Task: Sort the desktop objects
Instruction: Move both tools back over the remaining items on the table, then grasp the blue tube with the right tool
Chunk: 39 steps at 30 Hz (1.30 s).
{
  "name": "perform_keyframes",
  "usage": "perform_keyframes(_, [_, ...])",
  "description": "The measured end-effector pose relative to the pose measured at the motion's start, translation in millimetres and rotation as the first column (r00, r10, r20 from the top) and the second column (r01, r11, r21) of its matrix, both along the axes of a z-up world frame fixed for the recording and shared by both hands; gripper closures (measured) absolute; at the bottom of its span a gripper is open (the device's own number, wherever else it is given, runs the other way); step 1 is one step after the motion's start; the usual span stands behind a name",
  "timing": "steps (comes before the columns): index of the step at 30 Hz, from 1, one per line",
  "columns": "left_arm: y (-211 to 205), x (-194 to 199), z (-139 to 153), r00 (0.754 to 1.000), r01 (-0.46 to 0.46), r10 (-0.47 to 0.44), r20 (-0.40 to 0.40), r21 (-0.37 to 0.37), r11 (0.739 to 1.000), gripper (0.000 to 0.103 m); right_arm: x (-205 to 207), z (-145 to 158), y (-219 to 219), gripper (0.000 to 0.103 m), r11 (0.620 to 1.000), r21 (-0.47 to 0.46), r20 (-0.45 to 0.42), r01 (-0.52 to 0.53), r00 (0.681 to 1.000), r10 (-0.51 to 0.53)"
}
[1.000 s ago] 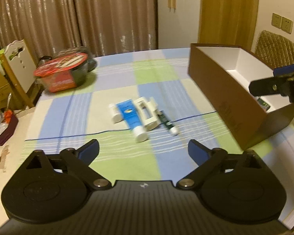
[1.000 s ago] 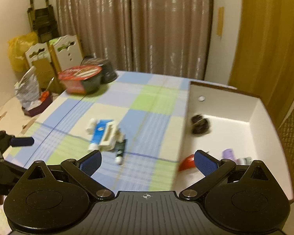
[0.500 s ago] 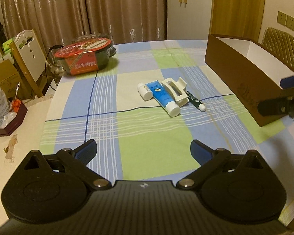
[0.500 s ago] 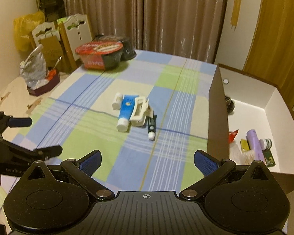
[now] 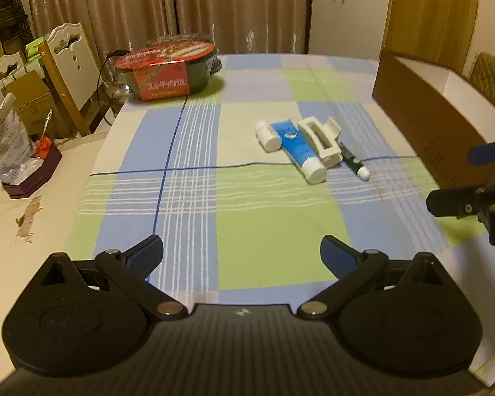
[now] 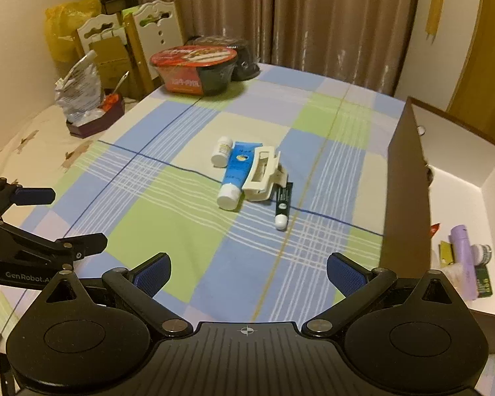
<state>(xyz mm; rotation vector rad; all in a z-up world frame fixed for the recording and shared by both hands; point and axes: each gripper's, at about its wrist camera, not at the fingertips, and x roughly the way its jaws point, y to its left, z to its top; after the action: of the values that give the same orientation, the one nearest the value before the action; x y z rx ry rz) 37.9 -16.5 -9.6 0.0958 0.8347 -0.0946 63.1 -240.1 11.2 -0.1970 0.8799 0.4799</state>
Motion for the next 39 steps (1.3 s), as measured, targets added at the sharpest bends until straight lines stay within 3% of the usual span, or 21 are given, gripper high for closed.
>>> perform_keyframes(13, [-13.1, 1.7, 7.4, 1.0, -0.008, 0.008, 0.0, 0.046, 0.999, 0.003, 11.0, -6.8, -6.3, 0.0, 0.998, 0.06, -0.028, -0.021, 0.999, 0.023])
perform_keyframes(39, [-27.4, 16.4, -7.7, 1.0, -0.015, 0.016, -0.015, 0.07, 0.997, 0.003, 18.5, -21.1, -16.1, 0.0, 0.998, 0.058, -0.063, -0.037, 0.997, 0.041])
